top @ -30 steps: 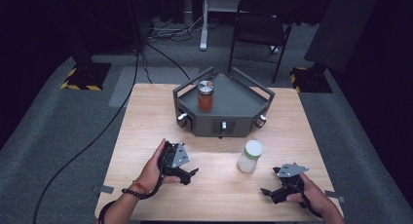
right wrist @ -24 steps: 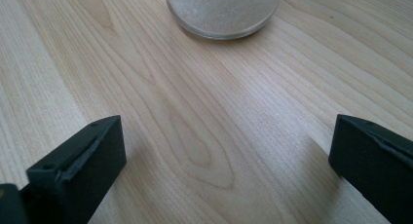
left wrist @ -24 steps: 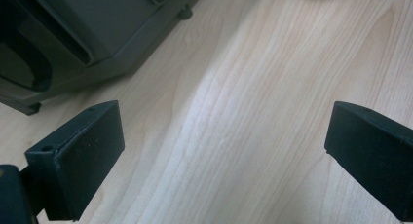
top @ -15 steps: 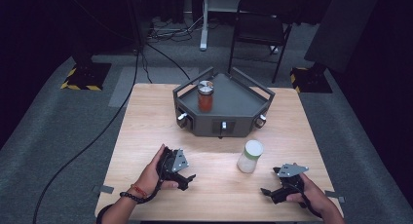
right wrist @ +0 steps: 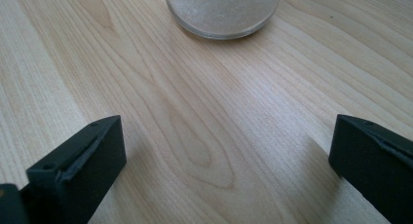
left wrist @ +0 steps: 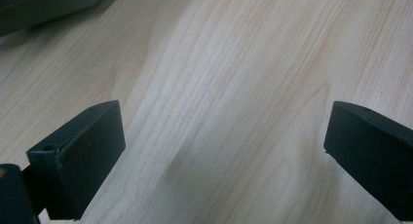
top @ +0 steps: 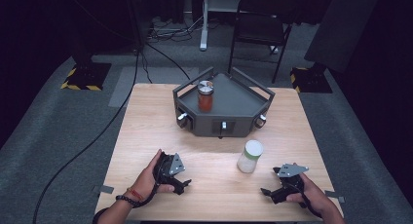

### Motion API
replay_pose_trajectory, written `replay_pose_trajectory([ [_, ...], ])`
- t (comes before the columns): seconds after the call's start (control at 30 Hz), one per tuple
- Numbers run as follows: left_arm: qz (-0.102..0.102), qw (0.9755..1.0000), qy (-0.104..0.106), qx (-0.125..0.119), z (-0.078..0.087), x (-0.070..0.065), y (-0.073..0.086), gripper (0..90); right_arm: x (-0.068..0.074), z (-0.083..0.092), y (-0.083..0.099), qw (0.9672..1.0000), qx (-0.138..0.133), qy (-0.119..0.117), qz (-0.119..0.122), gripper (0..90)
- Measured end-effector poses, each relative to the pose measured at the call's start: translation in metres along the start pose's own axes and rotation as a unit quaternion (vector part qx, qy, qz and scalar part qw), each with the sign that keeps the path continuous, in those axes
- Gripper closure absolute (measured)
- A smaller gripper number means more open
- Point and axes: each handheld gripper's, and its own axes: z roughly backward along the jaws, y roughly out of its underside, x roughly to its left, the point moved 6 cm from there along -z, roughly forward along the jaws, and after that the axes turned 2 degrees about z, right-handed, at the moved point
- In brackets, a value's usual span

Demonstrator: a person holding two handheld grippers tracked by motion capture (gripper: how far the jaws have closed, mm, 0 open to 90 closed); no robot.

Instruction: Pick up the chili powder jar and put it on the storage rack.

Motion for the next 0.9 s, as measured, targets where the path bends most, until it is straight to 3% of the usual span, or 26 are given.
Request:
replay_pose_trajectory([
  [0.27, 0.011, 0.9998, 0.006, 0.012, -0.001, 0.002, 0.008, 0.9, 0.0, 0.0, 0.0, 1.0, 0.0, 0.0, 0.0, 0.0],
  [0.47, 0.026, 0.9996, 0.011, 0.006, 0.0, 0.007, 0.014, 0.3, 0.0, 0.0, 0.0, 1.0, 0.0, 0.0, 0.0, 0.0],
  [0.73, 0.027, 0.9996, 0.01, 0.0, 0.002, 0.008, 0.019, 0.3, 0.0, 0.0, 0.0, 1.0, 0.0, 0.0, 0.0, 0.0],
  [0.9, 0.038, 0.9992, 0.01, 0.0, 0.005, 0.008, 0.023, 0.3, 0.0, 0.0, 0.0, 1.0, 0.0, 0.0, 0.0, 0.0],
])
